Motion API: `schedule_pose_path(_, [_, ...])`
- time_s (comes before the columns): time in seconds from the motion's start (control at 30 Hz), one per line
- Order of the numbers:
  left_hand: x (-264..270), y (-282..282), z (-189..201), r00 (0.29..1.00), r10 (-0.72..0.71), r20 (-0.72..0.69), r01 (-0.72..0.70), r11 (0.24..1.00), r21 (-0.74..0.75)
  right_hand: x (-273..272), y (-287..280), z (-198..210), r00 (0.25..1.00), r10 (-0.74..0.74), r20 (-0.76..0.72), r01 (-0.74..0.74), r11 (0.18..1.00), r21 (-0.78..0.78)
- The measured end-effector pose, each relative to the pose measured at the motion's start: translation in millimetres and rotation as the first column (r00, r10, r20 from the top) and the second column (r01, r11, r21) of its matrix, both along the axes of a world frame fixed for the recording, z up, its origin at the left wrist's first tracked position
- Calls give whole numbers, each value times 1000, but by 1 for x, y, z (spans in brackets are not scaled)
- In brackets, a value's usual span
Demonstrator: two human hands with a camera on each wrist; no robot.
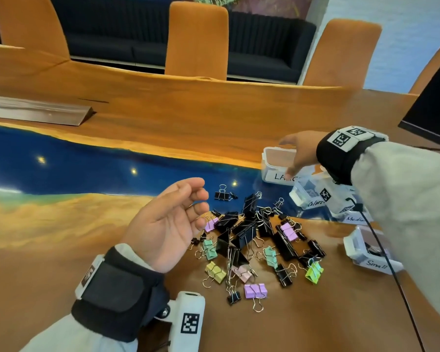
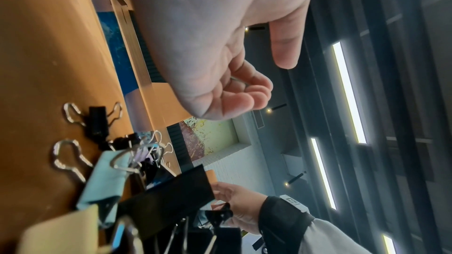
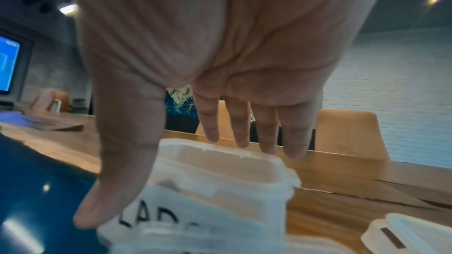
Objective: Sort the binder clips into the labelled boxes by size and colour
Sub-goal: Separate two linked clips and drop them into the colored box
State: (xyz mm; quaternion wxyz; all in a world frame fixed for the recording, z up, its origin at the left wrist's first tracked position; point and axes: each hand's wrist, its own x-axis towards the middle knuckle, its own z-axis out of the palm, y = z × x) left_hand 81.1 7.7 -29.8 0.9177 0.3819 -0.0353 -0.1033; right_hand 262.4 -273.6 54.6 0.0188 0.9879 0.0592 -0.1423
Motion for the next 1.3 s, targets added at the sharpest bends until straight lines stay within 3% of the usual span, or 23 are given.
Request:
schedule_pose_path(0.1, [-5,-3,11,1000,-5,-8,6,992,127,-33,0,23,985,76,155,-101,982,158])
schedule_pose_path(0.2, [-16,-11,28,999,-49,18,34,879,475,-87,-6,37,960,53,275,-184,860,476])
schedule_pose_path(0.27, [-26,-18,41,986,-154,58,66,697,714,-127,-14,34,964,20,264,-203,697,688])
schedule_pose_path(0.37, [-41,-39,52,933,-360,24,108,341,934,-169,-29,8,981,-39,189,-158,404,901])
schedule_pose_path(0.43, [-49,-54,52,901,-434,-16,59,85,995,-182,-35,-14,993,-49,110,-93,273,958])
schedule_pose_path(0.53, [-53,-72,49,883,-461,-92,-48,-282,958,-189,-37,-41,998,-67,-4,11,108,994])
schedule_pose_path(0.63, [-54,-85,47,866,-478,-146,-107,-462,880,-193,-34,-54,991,-71,-113,112,-26,993])
schedule_pose_path(0.73, [-54,-97,41,857,-482,-181,-125,-536,835,-197,-26,-60,982,-15,-188,186,-86,979])
schedule_pose_path(0.83, [-52,-102,38,861,-488,-145,-166,-538,826,-198,-17,-66,973,-22,-230,228,-70,971])
schedule_pose_path(0.93, [-50,-98,41,883,-466,-59,-177,-445,878,-198,-12,-70,973,-55,-224,221,-46,974])
schedule_pose_path(1.0, [-49,-94,47,920,-391,41,-172,-307,936,-199,-11,-70,976,-44,-211,209,-55,976])
schedule_pose_path(1.13, [-40,-86,51,960,-108,260,-255,54,965,-202,-4,-72,985,-64,-163,161,-28,986])
schedule_pose_path(1.23, [-32,-89,46,989,33,146,-148,356,923,-203,4,-74,981,-76,-176,171,-67,983])
schedule_pose_path(1.3, [-29,-94,40,994,25,110,-108,470,876,-205,7,-75,981,-49,-189,184,-98,978])
